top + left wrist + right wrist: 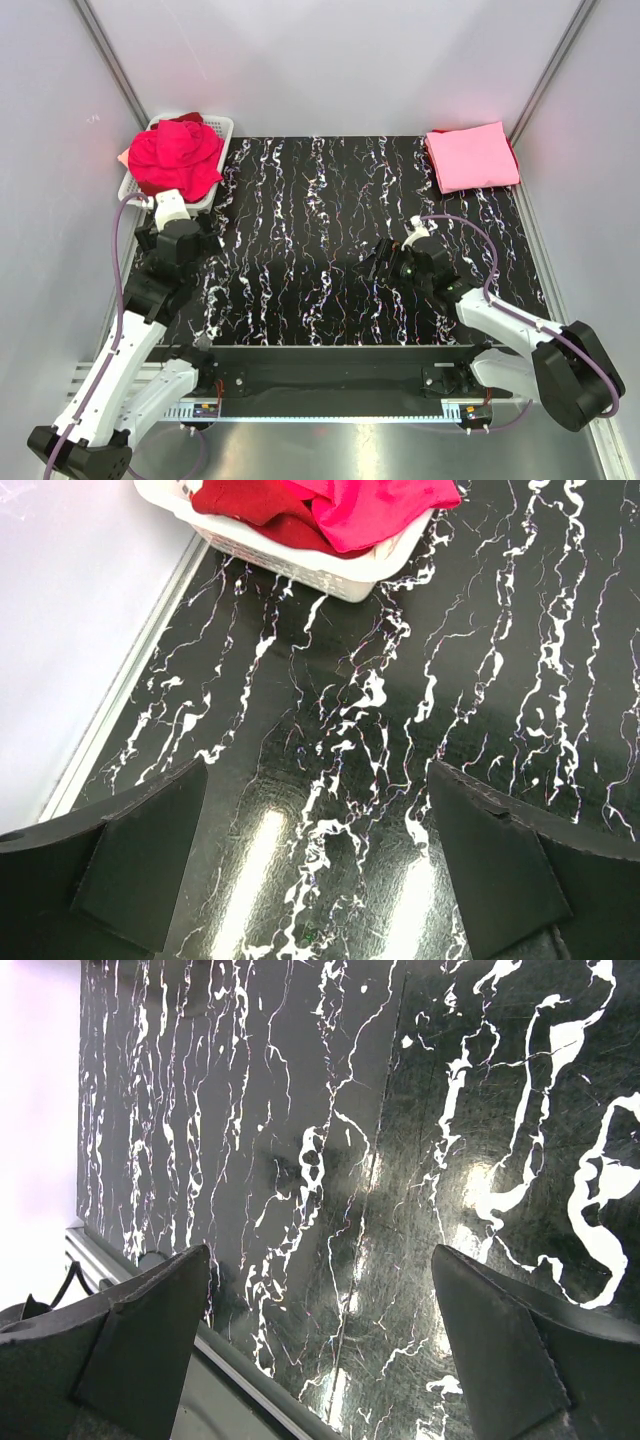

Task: Fold and stack the t-shirts
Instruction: Grab the tshirt from the pile

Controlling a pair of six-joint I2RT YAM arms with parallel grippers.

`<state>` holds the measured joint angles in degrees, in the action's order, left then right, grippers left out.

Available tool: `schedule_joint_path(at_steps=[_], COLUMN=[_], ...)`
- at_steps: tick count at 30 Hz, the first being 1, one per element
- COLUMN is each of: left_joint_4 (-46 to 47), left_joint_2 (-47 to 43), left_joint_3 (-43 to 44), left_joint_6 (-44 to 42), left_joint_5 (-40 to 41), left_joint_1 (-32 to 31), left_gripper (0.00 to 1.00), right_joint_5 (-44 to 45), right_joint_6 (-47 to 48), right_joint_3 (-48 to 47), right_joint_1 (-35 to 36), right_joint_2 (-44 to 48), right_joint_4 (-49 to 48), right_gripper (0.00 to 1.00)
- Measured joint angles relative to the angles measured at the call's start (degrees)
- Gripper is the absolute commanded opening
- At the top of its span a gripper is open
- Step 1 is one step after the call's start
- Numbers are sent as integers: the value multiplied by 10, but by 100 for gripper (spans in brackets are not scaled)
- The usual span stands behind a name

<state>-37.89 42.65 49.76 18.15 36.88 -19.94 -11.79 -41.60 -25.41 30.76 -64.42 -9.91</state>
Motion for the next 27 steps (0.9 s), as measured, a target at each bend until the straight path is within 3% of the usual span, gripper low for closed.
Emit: schedule_joint_path(at_steps=[5,9,16,27], left_joint_4=[5,0,2,-2], left_joint_2=[-2,46,288,594], left_joint_3=[-4,28,228,466], left_joint_6=[-3,-2,17,44], left_joint_5=[4,-24,-113,-191], left_joint_1=[5,66,196,262], left_gripper=[99,99,97,86], right_joint_5=[0,0,0,0], right_joint_6=[0,0,0,0], right_joint_3=[0,0,0,0], right_joint_1=[0,0,0,0], right_joint_2=[0,0,-1,-14], right_joint_4=[-8,-16,-19,-23], right_gripper=[100,100,100,100])
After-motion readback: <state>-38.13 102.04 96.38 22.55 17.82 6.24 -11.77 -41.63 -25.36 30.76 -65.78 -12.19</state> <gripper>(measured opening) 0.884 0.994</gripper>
